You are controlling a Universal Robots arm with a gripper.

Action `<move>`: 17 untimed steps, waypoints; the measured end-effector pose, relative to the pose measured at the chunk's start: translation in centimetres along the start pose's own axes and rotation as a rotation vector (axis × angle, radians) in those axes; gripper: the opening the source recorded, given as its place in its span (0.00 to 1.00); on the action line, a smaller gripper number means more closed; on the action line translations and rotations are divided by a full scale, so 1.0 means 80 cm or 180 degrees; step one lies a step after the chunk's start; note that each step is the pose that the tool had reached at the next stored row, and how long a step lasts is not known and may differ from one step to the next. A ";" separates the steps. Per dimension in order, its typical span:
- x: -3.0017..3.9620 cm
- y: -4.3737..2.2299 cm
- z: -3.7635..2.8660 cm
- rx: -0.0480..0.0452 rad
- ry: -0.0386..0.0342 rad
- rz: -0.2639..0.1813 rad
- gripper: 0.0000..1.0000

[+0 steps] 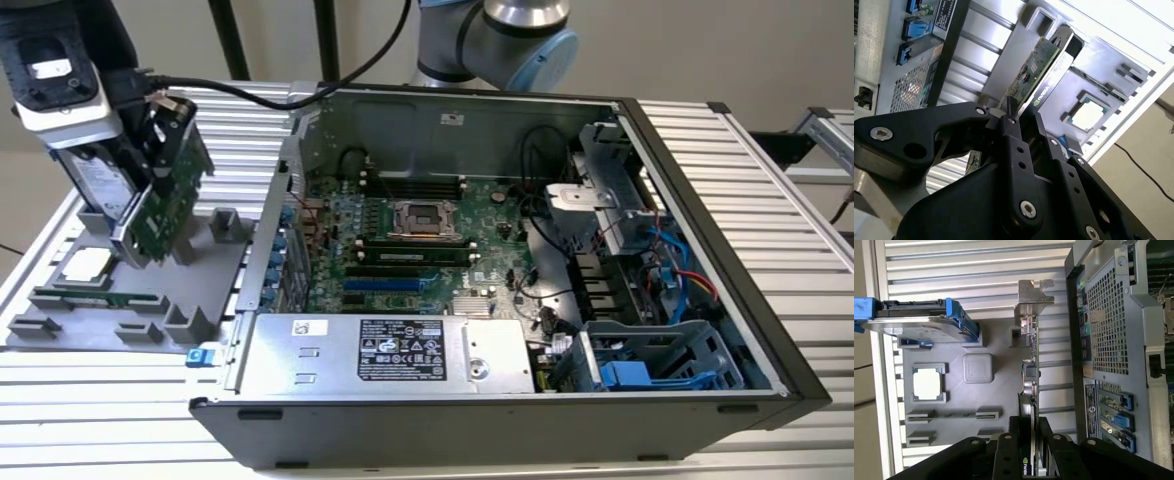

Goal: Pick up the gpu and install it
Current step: 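Pick up the gpu and move the gpu toward the slot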

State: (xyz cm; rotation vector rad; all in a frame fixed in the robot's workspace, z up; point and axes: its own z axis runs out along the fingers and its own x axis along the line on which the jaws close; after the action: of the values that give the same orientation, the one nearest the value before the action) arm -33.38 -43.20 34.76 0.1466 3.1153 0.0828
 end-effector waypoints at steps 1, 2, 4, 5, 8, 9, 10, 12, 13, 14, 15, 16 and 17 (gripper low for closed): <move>0.0000 0.0000 -0.0008 0.0000 0.0000 0.0000 0.00; 0.0000 0.0001 -0.0016 0.0000 0.0000 0.0000 0.00; -0.0001 0.0002 -0.0034 0.0000 0.0000 0.0000 0.00; -0.0001 0.0002 -0.0043 0.0000 0.0000 0.0000 0.00; -0.0001 0.0004 -0.0069 0.0000 0.0000 0.0000 0.00; -0.0001 0.0004 -0.0076 0.0000 0.0000 0.0000 0.00; -0.0001 0.0004 -0.0085 0.0000 0.0000 0.0000 0.00; -0.0002 0.0006 -0.0102 0.0000 0.0000 0.0000 0.00; -0.0002 0.0006 -0.0110 0.0000 0.0000 0.0000 0.00; -0.0002 0.0006 -0.0118 0.0000 0.0000 0.0000 0.00; -0.0002 0.0007 -0.0126 0.0000 0.0000 0.0000 0.00; -0.0002 0.0007 -0.0135 0.0000 0.0000 0.0000 0.00; -0.0003 0.0008 -0.0142 0.0000 0.0000 0.0000 0.00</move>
State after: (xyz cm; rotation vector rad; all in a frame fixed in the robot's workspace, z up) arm -33.38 -43.20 35.90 0.1466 3.1152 0.0829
